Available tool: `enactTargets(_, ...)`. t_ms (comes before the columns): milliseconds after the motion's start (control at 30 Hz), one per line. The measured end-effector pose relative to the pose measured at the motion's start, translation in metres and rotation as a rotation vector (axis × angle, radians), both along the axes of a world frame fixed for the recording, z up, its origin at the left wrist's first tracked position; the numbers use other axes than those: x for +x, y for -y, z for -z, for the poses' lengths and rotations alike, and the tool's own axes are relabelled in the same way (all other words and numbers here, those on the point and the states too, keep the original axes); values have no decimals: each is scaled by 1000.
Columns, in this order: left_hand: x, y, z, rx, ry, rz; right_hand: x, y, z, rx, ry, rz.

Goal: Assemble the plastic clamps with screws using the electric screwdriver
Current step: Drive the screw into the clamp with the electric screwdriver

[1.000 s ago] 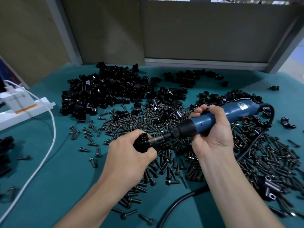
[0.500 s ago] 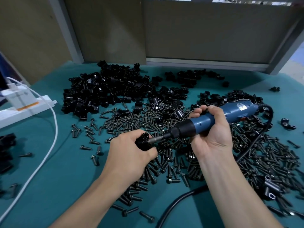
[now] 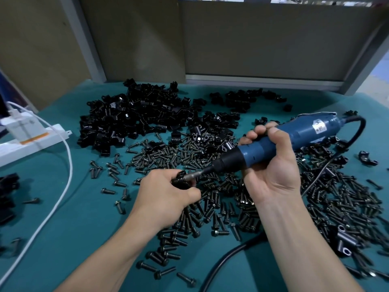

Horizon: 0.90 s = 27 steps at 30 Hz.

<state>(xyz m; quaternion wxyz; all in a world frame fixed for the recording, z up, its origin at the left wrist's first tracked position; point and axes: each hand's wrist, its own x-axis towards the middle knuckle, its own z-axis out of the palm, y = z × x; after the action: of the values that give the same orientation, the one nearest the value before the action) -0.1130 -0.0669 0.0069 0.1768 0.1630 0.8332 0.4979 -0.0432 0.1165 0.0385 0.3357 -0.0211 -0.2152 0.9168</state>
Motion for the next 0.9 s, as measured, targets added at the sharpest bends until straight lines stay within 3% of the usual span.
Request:
enactTargets(133, -10, 4, -5, 33, 145, 114, 6, -8, 4, 35, -38, -99)
enactTargets(333, -12, 7, -18, 15, 297, 342, 9, -16, 11, -103, -13, -56)
enactTargets(533, -15, 13, -25, -38, 376, 443, 8, -14, 10, -108, -25, -68)
enactTargets(700, -22, 22, -31, -59, 494, 646, 10, -10, 10, -139, -25, -68)
enactTargets(900, -28, 24, -28, -16, 521, 675, 13, -12, 9, -49, -62, -119)
